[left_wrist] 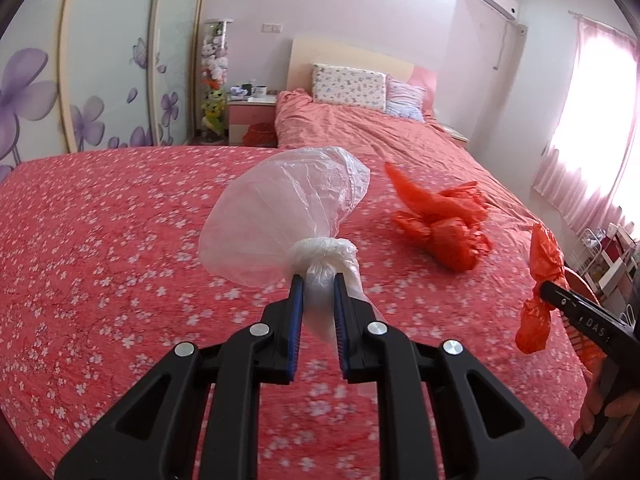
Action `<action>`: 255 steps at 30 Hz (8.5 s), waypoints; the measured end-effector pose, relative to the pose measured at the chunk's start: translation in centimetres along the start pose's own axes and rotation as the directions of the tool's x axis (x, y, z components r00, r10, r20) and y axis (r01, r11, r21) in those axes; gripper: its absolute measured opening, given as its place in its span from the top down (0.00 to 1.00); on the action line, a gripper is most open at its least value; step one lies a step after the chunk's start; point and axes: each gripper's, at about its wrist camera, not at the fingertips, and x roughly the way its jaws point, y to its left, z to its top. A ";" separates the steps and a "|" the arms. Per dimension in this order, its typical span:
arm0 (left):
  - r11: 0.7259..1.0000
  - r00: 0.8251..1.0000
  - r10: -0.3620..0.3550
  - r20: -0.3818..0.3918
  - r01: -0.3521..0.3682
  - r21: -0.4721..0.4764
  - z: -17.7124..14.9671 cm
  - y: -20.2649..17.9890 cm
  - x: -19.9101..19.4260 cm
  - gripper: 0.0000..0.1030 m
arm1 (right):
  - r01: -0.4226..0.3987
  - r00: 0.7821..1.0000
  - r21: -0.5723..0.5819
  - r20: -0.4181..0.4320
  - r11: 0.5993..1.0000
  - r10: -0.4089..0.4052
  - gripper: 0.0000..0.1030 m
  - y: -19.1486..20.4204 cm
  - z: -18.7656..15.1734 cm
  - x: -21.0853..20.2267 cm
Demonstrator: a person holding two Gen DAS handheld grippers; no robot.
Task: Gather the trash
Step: 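Carry the clear and orange-red bags over the basket and open both tools, then return the left tool to the pile and grasp an orange-red bag, then grasp the last orange-red bag on the bed with the right tool, then carry both orange-red bags over the orange basket with both tools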
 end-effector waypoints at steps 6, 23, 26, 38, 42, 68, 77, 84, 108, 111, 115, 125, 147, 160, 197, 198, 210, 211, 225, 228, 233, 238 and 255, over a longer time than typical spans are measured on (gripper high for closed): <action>0.998 0.999 -0.049 0.007 0.049 0.032 -0.1 -3.0 -1.0 0.85 | 0.000 0.998 0.014 0.058 1.000 -0.001 0.62 -1.9 -0.1 -3.2; 0.969 0.978 -0.209 -0.012 0.209 0.131 -1.0 -11.4 -2.2 0.85 | 0.074 0.983 0.065 0.163 0.995 -0.084 0.62 -7.9 -1.9 -9.4; 0.962 0.973 -0.232 -0.020 0.232 0.145 -1.0 -12.4 -1.9 0.85 | 0.095 0.979 0.078 0.172 0.992 -0.107 0.62 -8.9 -2.2 -9.9; 0.921 0.939 -0.340 -0.053 0.344 0.183 -2.0 -17.9 -1.6 0.85 | 0.176 0.958 0.150 0.199 0.973 -0.204 0.62 -13.5 -3.1 -11.7; 0.903 0.921 -0.384 -0.063 0.389 0.185 -2.2 -19.7 -1.8 0.85 | 0.200 0.949 0.169 0.211 0.965 -0.234 0.62 -14.8 -3.4 -12.3; 0.804 0.846 -0.502 -0.177 0.533 0.263 -4.1 -32.1 2.4 0.85 | 0.279 0.913 0.275 0.221 0.920 -0.343 0.62 -24.3 -3.4 -11.5; 0.793 0.840 -0.502 -0.206 0.542 0.280 -4.2 -33.7 3.8 0.85 | 0.261 0.915 0.292 0.228 0.920 -0.332 0.61 -25.3 -2.7 -10.2; 0.806 0.844 -0.481 -0.239 0.533 0.258 -4.5 -33.8 5.2 0.79 | 0.233 0.923 0.312 0.227 0.921 -0.311 0.53 -26.1 -2.3 -9.2; 0.951 0.978 -0.167 -0.122 0.192 0.241 -2.2 -22.3 6.8 0.32 | 0.273 0.921 0.248 0.213 0.929 -0.327 0.21 -23.4 -3.2 -8.5; 0.967 0.992 -0.105 -0.073 0.119 0.224 -1.2 -19.9 6.9 0.31 | 0.287 0.918 0.222 0.212 0.932 -0.334 0.17 -22.6 -3.2 -8.3; 0.985 1.000 -0.005 -0.022 0.009 0.172 0.9 -16.6 7.9 0.29 | 0.299 0.918 0.203 0.207 0.933 -0.339 0.15 -22.0 -3.3 -8.0; 0.992 0.993 0.049 -0.104 -0.036 0.119 2.6 -14.7 12.4 0.27 | 0.297 0.927 0.178 0.183 0.938 -0.328 0.15 -21.5 -3.6 -7.4; 0.990 0.992 -0.018 -0.126 0.036 0.138 1.4 -13.5 10.9 0.52 | 0.260 0.939 0.128 0.200 0.957 -0.282 0.15 -18.7 -2.6 -7.7; 0.999 0.999 0.019 -0.048 -0.017 0.046 1.2 -5.1 5.9 0.52 | 0.128 0.974 -0.011 0.192 0.992 -0.124 0.14 -9.4 0.5 -4.2; 0.991 0.991 0.133 0.026 -0.132 -0.020 2.2 4.7 3.7 0.52 | 0.018 0.991 -0.049 -0.131 0.999 -0.025 0.63 3.1 8.5 15.4; 0.992 0.991 0.129 0.026 -0.129 -0.018 2.2 4.5 3.6 0.52 | 0.014 0.992 -0.040 -0.127 0.999 -0.019 0.64 2.7 8.2 14.7; 0.998 0.998 0.059 0.035 -0.060 0.028 1.9 -0.4 1.5 0.52 | -0.020 0.998 -0.007 -0.066 1.000 0.020 0.65 -1.3 4.2 5.4; 0.998 0.998 0.046 0.035 -0.047 0.033 1.9 -1.1 1.2 0.52 | -0.028 0.998 -0.007 -0.059 1.000 0.027 0.65 -1.6 3.8 4.4; 0.990 0.998 -0.048 0.051 0.040 0.135 1.7 -8.1 -0.6 0.52 | -0.014 0.998 0.010 0.060 1.000 0.014 0.65 -5.8 1.6 -5.2; 0.985 0.996 -0.072 0.048 0.064 0.157 1.6 -9.7 -0.7 0.52 | 0.003 0.996 0.014 0.087 1.000 -0.005 0.65 -7.0 1.5 -6.9; 0.976 0.992 -0.119 0.038 0.110 0.189 1.2 -12.5 -0.8 0.52 | 0.039 0.992 0.032 0.117 0.999 -0.043 0.65 -9.1 1.2 -8.8; 0.965 0.984 -0.176 0.019 0.168 0.203 0.6 -15.0 -0.6 0.52 | 0.124 0.977 0.047 0.169 0.991 -0.130 0.65 -11.5 0.3 -10.8; 0.879 0.926 -0.368 -0.076 0.374 0.294 -2.1 -26.2 0.6 0.51 | 0.315 0.910 0.224 0.206 0.923 -0.360 0.64 -22.1 -2.1 -13.3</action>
